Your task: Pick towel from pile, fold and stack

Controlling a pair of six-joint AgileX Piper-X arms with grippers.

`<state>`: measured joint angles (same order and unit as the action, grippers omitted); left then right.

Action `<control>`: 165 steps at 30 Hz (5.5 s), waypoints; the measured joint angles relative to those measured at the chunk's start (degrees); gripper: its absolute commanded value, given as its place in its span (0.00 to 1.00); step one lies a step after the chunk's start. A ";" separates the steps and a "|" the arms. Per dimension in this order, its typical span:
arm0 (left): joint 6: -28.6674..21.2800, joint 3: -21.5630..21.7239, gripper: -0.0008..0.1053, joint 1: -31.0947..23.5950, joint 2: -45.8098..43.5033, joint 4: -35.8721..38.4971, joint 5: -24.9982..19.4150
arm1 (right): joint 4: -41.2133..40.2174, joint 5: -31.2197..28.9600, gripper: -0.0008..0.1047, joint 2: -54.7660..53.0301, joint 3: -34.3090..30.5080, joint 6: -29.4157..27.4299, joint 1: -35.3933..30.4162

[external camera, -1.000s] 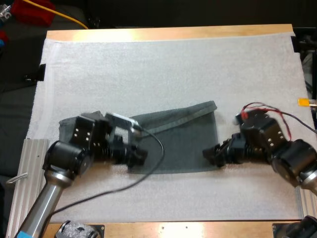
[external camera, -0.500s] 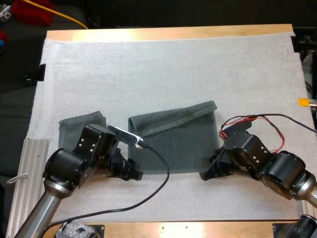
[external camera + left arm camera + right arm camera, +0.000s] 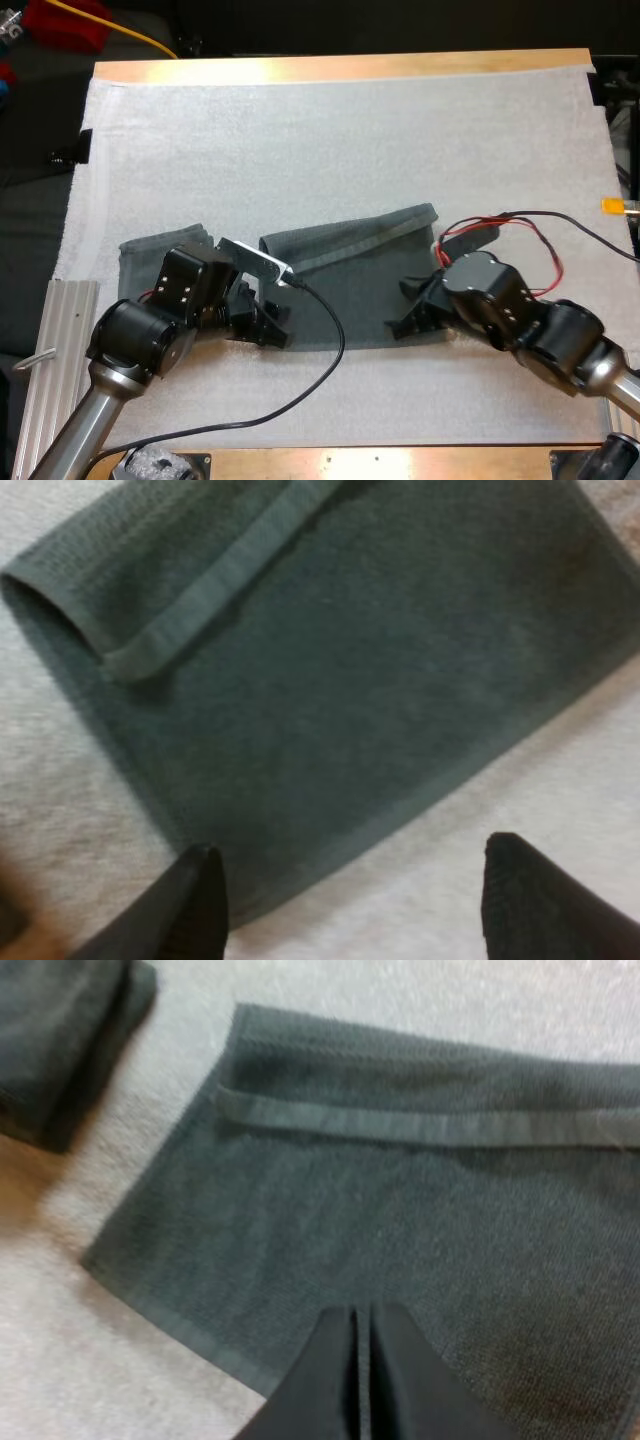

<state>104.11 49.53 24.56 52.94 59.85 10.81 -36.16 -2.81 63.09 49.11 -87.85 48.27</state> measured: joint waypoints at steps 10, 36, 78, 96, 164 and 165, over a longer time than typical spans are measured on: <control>-1.24 0.00 0.51 0.00 0.00 0.01 -4.99 | 2.16 2.30 0.01 11.70 0.00 4.24 -1.27; -1.24 0.00 0.51 0.00 0.00 0.01 -4.62 | 2.95 13.90 0.01 34.40 13.92 3.62 -10.62; -1.24 0.00 0.51 0.00 0.00 0.01 -4.63 | 6.22 11.02 0.01 47.64 20.90 4.29 -11.01; -1.24 0.00 0.51 0.00 0.00 0.01 -4.63 | 10.90 8.16 0.01 51.84 27.48 6.68 -11.59; 3.30 0.00 0.51 0.00 -7.84 9.75 -4.63 | -19.67 -5.21 0.58 21.73 19.96 8.95 -12.66; 3.44 0.00 0.51 0.00 -8.55 10.52 -4.63 | -19.92 -5.21 0.58 19.86 18.53 8.95 -12.66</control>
<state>107.56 49.53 24.56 44.39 70.37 6.18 -56.08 -8.02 82.96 67.64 -78.91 35.61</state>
